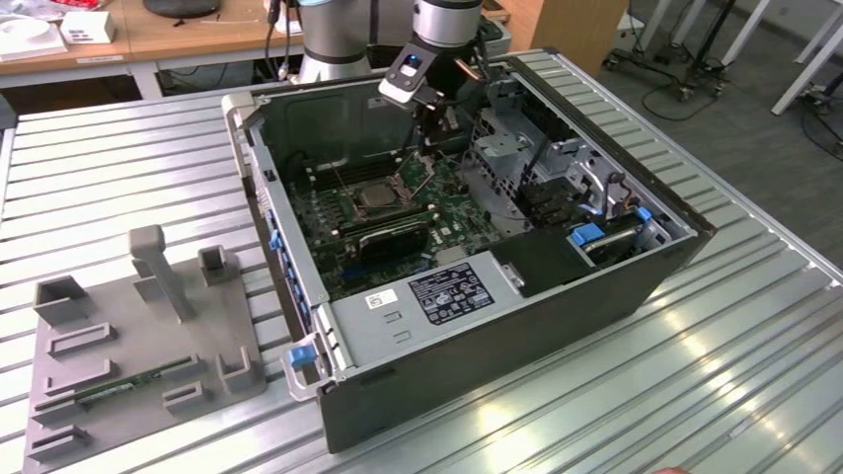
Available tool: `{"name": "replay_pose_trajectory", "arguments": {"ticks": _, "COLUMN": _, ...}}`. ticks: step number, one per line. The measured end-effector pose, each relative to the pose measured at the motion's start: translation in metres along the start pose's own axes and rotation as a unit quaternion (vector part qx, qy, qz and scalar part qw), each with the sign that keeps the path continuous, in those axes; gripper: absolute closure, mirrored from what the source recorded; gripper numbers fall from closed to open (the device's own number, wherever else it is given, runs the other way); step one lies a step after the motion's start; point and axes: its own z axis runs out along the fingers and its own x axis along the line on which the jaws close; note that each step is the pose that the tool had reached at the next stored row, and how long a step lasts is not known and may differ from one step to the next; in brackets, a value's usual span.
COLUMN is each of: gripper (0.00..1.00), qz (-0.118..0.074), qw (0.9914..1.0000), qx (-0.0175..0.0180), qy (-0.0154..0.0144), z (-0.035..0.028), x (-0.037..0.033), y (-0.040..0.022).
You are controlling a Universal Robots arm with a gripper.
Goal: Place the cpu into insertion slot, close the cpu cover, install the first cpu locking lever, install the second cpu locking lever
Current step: 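Close the cpu cover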
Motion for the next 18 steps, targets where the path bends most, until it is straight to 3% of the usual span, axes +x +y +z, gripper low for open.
{"name": "replay_pose_trajectory", "arguments": {"ticks": 9, "gripper": 0.89, "qz": 0.0, "qw": 1.0, "qx": 0.0, "qy": 0.0, "z": 0.0006, "x": 0.0004, "y": 0.0162}}
{"name": "replay_pose_trajectory", "arguments": {"ticks": 18, "gripper": 0.89, "qz": 0.0, "qw": 1.0, "qx": 0.0, "qy": 0.0001, "z": 0.0013, "x": 0.0003, "y": 0.0175}}
